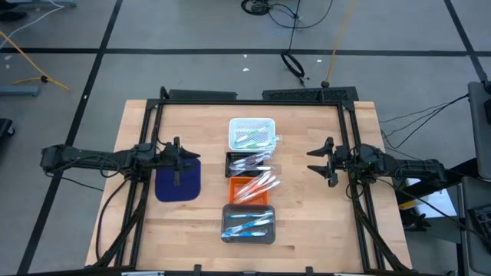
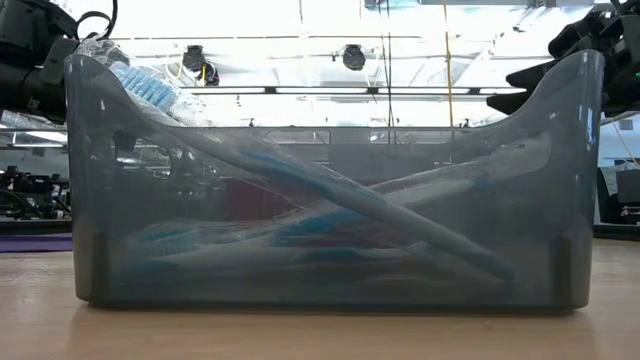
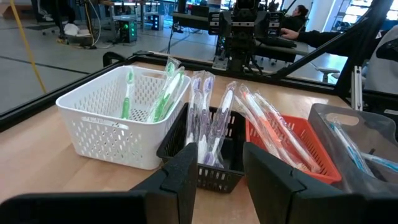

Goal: Pick & Place Toothbrushes
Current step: Return to Home Position

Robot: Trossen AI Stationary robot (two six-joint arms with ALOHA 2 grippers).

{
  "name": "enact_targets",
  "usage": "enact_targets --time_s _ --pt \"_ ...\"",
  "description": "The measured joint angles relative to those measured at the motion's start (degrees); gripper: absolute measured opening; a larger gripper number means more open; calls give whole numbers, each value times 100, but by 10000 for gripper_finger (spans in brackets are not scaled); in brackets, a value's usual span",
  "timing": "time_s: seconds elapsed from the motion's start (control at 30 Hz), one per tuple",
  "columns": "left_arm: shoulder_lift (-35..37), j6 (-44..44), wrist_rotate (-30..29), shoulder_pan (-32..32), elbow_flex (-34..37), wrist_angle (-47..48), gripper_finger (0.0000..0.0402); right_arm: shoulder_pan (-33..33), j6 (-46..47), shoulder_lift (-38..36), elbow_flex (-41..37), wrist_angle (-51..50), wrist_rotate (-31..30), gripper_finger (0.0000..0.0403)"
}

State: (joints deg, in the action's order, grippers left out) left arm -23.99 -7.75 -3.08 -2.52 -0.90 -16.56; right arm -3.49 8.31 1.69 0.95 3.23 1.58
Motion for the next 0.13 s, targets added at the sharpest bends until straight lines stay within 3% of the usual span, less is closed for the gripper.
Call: enact_targets --time_s 0.13 --pt "0 0 -1 0 1 0 129 0 1 0 0 1 0 242"
